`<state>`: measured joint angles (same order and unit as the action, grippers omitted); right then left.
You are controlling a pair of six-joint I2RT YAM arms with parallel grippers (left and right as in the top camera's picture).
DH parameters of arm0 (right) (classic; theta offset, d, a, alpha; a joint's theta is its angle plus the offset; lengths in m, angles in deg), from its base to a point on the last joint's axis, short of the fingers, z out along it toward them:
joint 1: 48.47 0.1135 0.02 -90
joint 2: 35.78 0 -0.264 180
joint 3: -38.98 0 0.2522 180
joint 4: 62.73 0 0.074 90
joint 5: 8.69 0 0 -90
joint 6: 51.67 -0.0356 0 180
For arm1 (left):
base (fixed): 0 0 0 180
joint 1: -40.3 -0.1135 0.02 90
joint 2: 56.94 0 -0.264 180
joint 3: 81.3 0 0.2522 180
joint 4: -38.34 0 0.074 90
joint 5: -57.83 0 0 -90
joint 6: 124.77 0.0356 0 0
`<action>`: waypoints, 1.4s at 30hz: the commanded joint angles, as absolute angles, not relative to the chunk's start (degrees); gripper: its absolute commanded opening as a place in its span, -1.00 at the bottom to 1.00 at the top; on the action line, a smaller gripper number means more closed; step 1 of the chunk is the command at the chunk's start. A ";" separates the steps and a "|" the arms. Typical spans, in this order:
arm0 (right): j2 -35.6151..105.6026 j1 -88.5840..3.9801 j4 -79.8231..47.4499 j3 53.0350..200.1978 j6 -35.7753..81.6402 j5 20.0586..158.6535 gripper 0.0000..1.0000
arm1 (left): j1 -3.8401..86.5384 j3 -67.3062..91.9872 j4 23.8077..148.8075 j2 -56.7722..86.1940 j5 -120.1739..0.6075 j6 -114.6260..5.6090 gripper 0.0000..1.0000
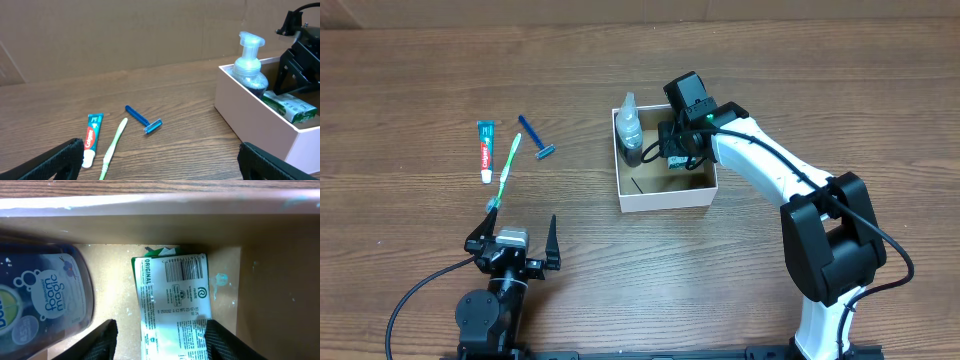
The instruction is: Pack container
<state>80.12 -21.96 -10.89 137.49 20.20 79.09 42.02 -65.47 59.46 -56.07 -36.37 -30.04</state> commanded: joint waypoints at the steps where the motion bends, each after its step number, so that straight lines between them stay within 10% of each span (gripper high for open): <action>1: 79.90 -22.31 -7.98 140.75 20.33 79.49 0.23 | 41.45 -65.80 59.35 -56.62 -36.02 -29.17 1.00; 19: 70.70 -33.81 30.27 163.48 11.24 74.31 0.72 | 41.45 -65.80 59.35 -56.62 -36.02 -29.17 1.00; 42: 70.70 -35.89 21.77 136.57 14.10 81.65 0.75 | 41.45 -65.80 59.35 -56.62 -36.02 -29.17 1.00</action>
